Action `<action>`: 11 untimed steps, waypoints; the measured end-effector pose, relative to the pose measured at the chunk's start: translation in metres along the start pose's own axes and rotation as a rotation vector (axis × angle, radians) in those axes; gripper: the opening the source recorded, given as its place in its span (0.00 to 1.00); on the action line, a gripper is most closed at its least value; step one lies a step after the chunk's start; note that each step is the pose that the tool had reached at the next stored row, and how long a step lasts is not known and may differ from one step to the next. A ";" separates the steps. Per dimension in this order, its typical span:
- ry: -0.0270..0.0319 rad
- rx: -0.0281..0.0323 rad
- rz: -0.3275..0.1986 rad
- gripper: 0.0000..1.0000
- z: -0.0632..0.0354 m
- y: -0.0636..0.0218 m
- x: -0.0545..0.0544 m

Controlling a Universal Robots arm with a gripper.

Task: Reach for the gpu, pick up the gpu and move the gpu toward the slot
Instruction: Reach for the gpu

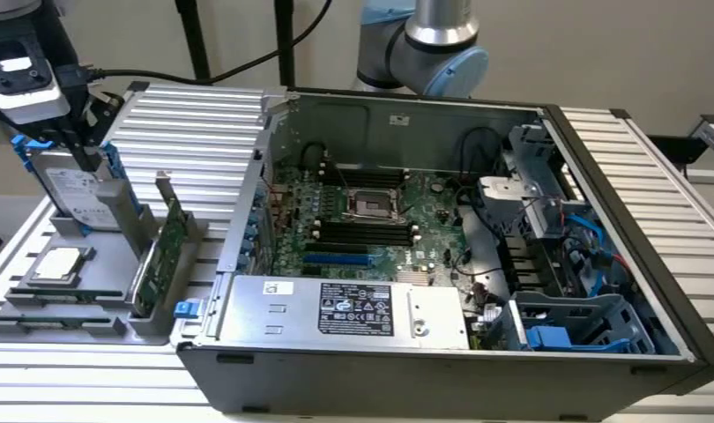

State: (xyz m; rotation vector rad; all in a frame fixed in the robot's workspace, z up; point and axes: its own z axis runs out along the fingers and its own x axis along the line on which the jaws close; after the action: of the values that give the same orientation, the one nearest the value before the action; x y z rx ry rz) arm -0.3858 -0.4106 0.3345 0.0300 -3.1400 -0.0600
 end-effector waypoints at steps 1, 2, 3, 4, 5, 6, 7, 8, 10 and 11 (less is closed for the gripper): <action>0.0000 0.0000 0.000 0.11 0.0000 0.0000 0.000; 0.0000 0.0005 0.000 0.11 0.0000 -0.0001 0.000; 0.0000 0.0006 0.000 0.11 0.0000 -0.0006 0.000; 0.0001 0.0007 0.000 0.11 -0.0001 -0.0024 -0.001; 0.0001 0.0008 0.000 0.11 -0.0002 -0.0048 -0.003; 0.0001 0.0008 0.000 0.11 -0.0003 -0.0076 -0.005; 0.0002 0.0008 0.000 0.11 -0.0004 -0.0103 -0.008; 0.0003 0.0008 0.000 0.11 -0.0005 -0.0131 -0.010; 0.0003 0.0007 0.000 0.11 -0.0006 -0.0188 -0.016; 0.0002 0.0007 0.000 0.11 -0.0006 -0.0216 -0.019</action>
State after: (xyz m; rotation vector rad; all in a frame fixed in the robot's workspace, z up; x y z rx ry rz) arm -0.3664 -0.4319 0.3342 0.0300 -3.1398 -0.0588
